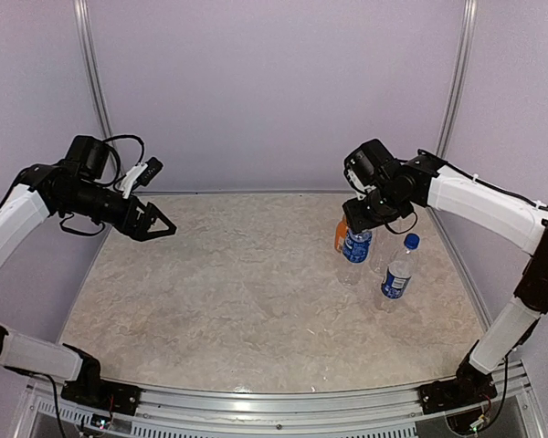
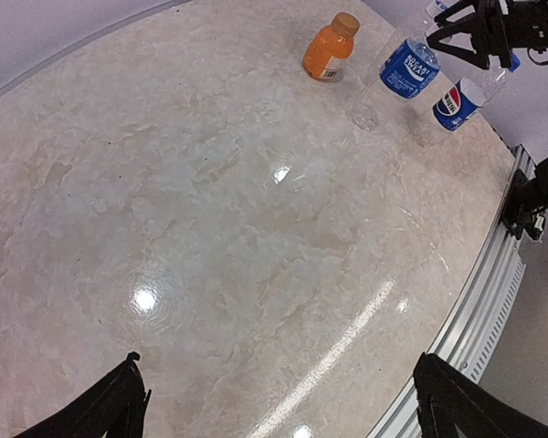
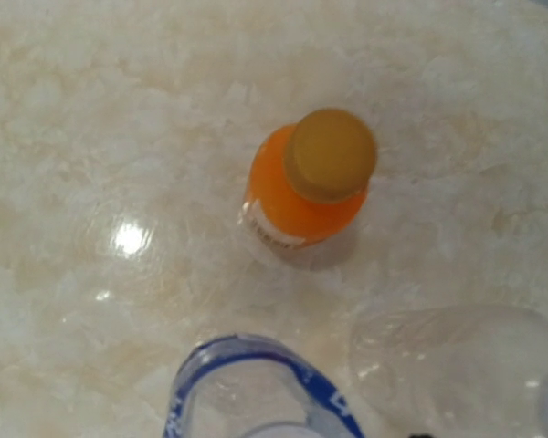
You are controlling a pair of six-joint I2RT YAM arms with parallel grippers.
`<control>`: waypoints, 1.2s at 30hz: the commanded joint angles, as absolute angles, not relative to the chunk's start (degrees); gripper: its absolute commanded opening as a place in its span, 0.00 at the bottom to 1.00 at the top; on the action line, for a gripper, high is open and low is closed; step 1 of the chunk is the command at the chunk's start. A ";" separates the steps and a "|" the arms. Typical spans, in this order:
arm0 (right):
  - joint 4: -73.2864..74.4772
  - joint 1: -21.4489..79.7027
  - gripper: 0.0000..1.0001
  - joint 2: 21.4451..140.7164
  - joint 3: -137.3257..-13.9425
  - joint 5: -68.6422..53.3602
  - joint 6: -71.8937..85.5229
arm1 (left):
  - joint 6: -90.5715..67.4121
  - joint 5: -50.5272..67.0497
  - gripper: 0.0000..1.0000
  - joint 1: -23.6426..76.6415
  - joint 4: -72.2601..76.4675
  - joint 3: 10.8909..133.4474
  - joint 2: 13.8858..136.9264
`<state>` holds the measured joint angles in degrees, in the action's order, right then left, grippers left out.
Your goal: Unscrew the bottle caps
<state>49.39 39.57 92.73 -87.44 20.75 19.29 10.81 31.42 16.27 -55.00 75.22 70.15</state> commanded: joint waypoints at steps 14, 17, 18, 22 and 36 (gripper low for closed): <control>45.76 39.21 0.00 89.64 -83.93 7.20 19.30 | 11.98 31.77 0.99 16.95 -58.71 76.85 69.30; 41.28 41.10 0.00 88.86 -85.83 -6.69 17.52 | 13.25 32.33 0.99 17.41 -63.15 79.75 69.38; 38.67 42.07 0.00 88.70 -86.35 -10.70 17.59 | 14.17 32.39 0.99 17.59 -65.37 81.05 69.49; 27.44 46.10 0.00 89.21 -88.41 -19.45 20.76 | 18.78 30.74 0.99 18.50 -75.04 86.17 68.95; -5.72 56.69 0.00 99.01 -93.09 -23.14 31.20 | 28.69 -1.54 0.99 40.63 -55.46 73.13 57.12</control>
